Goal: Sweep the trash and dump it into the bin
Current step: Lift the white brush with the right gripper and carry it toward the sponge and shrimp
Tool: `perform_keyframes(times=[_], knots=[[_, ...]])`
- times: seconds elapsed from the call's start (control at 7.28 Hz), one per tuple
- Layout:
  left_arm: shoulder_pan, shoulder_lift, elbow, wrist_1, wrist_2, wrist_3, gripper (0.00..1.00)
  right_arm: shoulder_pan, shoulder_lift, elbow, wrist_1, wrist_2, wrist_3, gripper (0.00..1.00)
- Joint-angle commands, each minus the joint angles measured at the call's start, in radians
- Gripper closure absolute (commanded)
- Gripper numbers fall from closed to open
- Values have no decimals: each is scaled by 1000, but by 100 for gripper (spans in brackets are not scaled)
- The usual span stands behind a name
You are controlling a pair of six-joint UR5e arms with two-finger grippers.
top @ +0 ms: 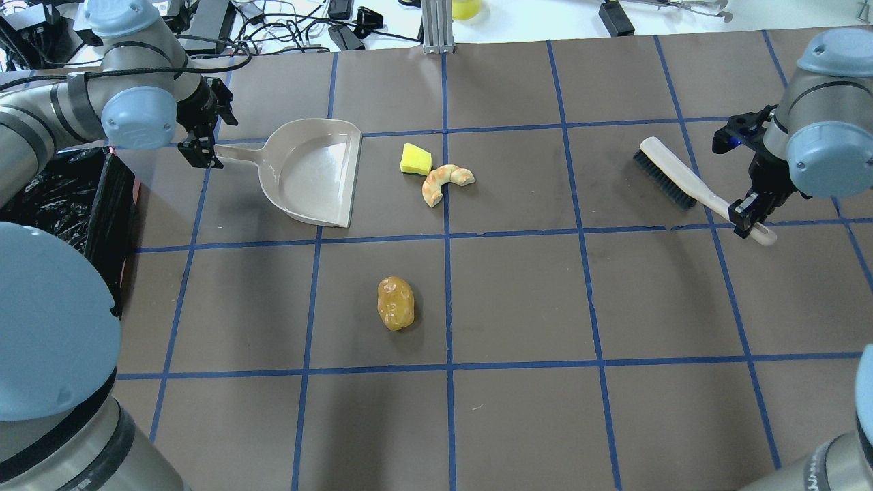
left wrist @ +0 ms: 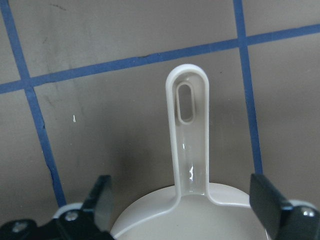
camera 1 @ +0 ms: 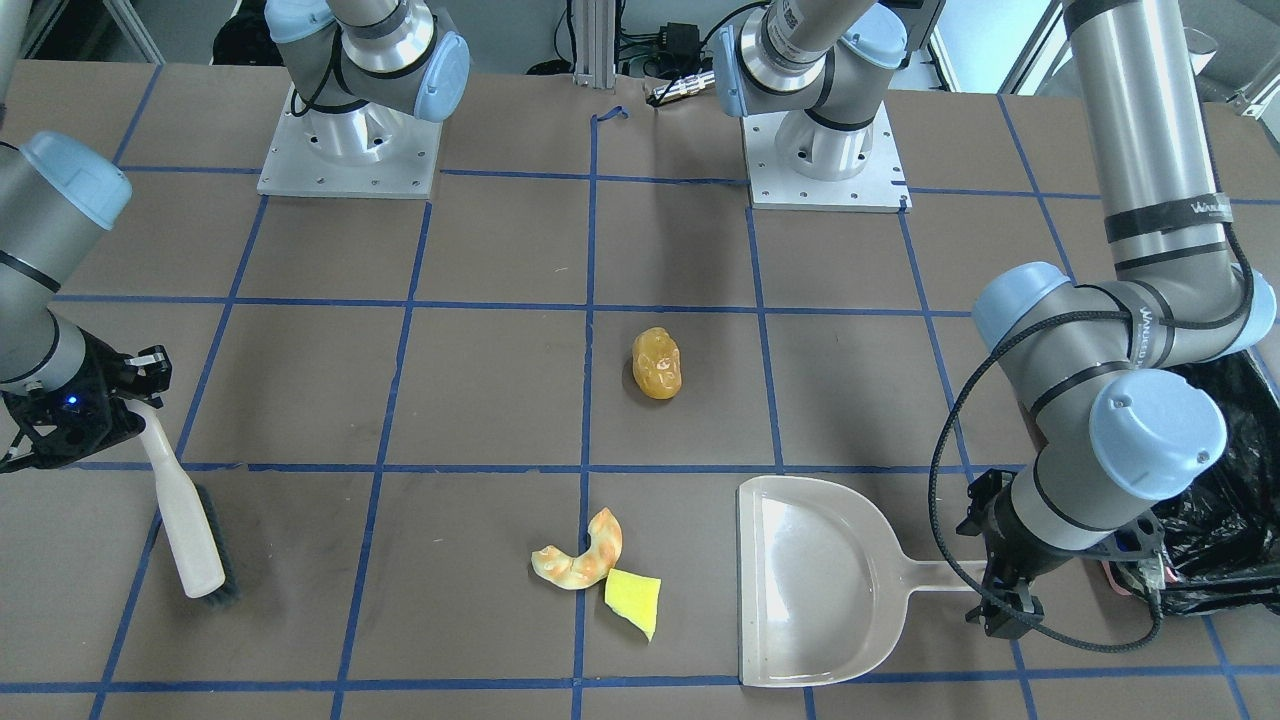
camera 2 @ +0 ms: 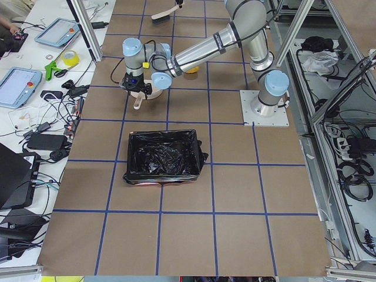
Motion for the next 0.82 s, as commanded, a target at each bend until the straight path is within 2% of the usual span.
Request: perform_keyframes(times=[0.0,0.27,0.41,0.55,0.69], knots=[[0,-35,10,13,0,-1,3,70,-47,-9,56,15,236,90],[0,-46,10,19,-1,-1,3,211,-55,-9,70,24,486,90],[-2,-46,1,19,-1,-28,12,303,-57,-9,82,52,633,90],[-2,-34,-2,18,-1,-27,72,395,-40,-15,82,69,800,90],[-2,-23,-1,18,-1,-21,95,479,-2,-45,96,99,905,92]])
